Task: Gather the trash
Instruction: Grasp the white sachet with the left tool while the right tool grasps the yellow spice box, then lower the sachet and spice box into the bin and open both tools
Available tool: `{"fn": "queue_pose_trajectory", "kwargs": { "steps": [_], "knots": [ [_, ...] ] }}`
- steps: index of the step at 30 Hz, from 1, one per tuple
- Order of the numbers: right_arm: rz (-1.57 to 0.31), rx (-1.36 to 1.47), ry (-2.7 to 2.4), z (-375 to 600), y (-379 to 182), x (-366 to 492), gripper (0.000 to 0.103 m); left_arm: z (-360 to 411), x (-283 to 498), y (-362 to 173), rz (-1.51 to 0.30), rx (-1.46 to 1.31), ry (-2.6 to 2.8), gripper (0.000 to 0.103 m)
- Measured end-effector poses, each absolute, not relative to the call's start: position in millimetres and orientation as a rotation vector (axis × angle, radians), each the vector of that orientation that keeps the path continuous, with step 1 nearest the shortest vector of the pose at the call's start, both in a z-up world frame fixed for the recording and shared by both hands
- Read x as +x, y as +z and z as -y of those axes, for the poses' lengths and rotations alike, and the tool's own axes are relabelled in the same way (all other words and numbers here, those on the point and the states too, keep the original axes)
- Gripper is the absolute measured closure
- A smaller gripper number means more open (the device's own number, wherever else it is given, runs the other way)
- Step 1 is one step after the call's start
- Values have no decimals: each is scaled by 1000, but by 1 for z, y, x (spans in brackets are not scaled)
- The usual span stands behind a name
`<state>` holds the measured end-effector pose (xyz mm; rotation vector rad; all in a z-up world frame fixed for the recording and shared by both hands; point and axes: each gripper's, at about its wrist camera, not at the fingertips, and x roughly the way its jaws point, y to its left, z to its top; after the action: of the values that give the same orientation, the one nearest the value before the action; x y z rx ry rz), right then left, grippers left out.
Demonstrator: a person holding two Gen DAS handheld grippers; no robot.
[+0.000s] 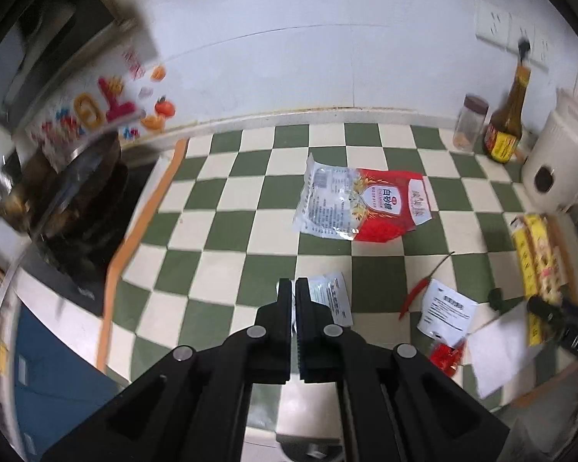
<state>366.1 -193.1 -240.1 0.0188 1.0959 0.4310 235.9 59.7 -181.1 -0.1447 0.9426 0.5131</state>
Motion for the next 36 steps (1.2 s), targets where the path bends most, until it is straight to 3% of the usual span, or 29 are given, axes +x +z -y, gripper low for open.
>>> {"fn": "queue_pose_trajectory", "kwargs": {
  "steps": [2,4,5,12,15,21,24,25,27,29,36],
  "knots": [
    [-1083,21,433,190,-237,350,41,-79,224,-189,-933,-279,461,94],
    [-1081,30,424,188,-238,344,41,-100,225,-219,-1001,-395,423,73],
    [-1086,44,417,187,-240,343,41,-110,226,-236,-1039,-448,406,55],
    [-1098,27,384,179,-250,366,41,-135,243,-336,-1209,-683,316,50],
    [-1110,23,375,175,-257,382,41,-134,253,-333,-1150,-689,317,36],
    [-1159,24,368,168,-279,410,41,-130,289,-332,-1140,-642,384,31],
    [-1179,17,364,164,-290,418,41,-117,313,-334,-1187,-465,429,38],
    [-1187,14,364,163,-293,420,41,-109,319,-335,-1201,-380,452,47],
    [-1194,10,365,161,-297,421,41,-100,323,-332,-1198,-305,447,82],
    [-1194,8,368,162,-297,420,41,-96,322,-331,-1213,-275,463,101],
    [-1149,25,370,175,-275,403,41,-90,271,-283,-1109,-193,504,101]
  ]
}}
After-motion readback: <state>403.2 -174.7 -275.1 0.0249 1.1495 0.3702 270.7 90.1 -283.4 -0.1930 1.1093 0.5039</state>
